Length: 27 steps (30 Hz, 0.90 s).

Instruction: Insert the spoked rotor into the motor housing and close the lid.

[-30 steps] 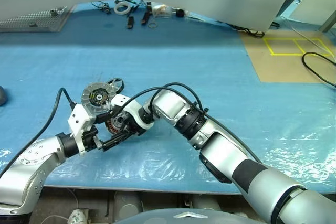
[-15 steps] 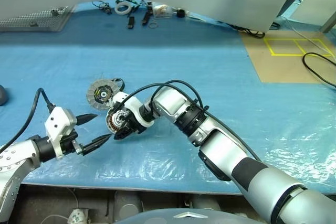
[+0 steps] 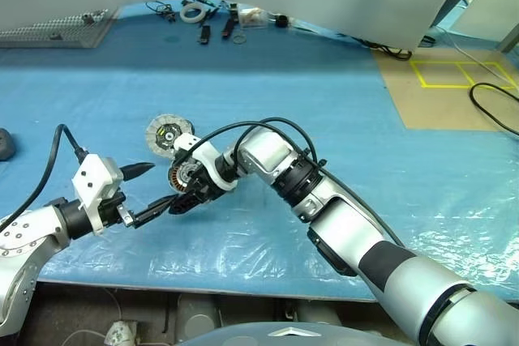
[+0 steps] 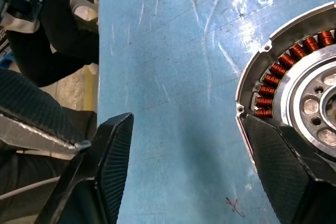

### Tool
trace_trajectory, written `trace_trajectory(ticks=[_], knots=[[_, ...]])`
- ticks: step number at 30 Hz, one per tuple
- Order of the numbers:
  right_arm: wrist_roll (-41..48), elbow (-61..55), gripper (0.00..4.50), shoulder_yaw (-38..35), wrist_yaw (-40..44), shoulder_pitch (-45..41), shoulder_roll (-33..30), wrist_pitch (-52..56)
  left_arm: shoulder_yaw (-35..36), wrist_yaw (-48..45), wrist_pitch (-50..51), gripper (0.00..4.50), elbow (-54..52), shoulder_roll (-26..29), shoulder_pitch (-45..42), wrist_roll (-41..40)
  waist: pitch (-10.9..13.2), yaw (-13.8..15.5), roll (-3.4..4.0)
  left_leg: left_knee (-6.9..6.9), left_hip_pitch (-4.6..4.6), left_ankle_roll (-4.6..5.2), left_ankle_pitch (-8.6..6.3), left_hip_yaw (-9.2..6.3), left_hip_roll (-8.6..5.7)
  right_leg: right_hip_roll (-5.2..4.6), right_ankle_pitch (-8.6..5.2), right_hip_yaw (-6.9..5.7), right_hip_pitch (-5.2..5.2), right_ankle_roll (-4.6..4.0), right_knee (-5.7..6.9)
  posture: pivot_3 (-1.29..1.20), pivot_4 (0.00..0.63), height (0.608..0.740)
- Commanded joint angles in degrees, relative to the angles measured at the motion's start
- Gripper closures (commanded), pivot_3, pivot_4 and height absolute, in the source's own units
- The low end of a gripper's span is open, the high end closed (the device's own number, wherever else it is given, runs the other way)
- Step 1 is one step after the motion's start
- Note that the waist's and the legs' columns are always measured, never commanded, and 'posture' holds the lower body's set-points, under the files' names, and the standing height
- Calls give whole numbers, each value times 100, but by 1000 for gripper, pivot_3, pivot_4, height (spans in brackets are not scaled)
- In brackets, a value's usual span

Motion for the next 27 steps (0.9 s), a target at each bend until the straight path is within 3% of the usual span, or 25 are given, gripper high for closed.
trace_trajectory(ticks=[1, 11, 15, 18, 21, 27], knots=[[440, -816, 973, -124, 568, -85, -454, 105, -1, 57, -4, 0, -159, -16, -51, -52, 1, 16, -7, 1, -7, 0, 0, -2, 0, 0, 0, -4, -2, 0, -4, 0, 150, 740], [998, -1369, 973, -372, 674, -144, -783, 416, -189, 18, -94, 0, 144, -26, -378, 2, -1, -10, -12, 3, -11, -1, 0, -5, 8, 10, 2, -5, -5, 2, -5, 0, 150, 740], [508, -1538, 973, -274, 729, -14, -1330, -1135, -176, -13, -147, 0, 186, -10, -366, 40, -2, 13, -16, 15, -20, -1, 0, -5, 7, 6, 2, -7, -5, 2, -4, 0, 150, 740], [-103, -1704, 973, -6, 1016, 339, -2109, -2904, -63, -61, -169, 0, 89, 31, -191, 54, -5, 74, -22, 18, -23, -1, 0, -5, 4, -1, 2, -9, -4, 2, -3, 0, 150, 740], [-12, -1884, 973, -289, 1316, 735, -2615, -3400, 108, -106, -293, 0, 132, 76, 48, 165, -5, 104, -27, 19, -24, -1, 0, -4, 0, -2, 2, -7, -2, 3, -7, 0, 150, 740], [-443, -1989, 973, -332, 1090, 1387, -2779, -4619, 373, -92, -562, 0, 394, 138, 160, 404, -3, -5, -29, 24, -15, 0, 0, -4, 8, 9, 2, -1, -4, 2, 11, 0, 150, 740]])
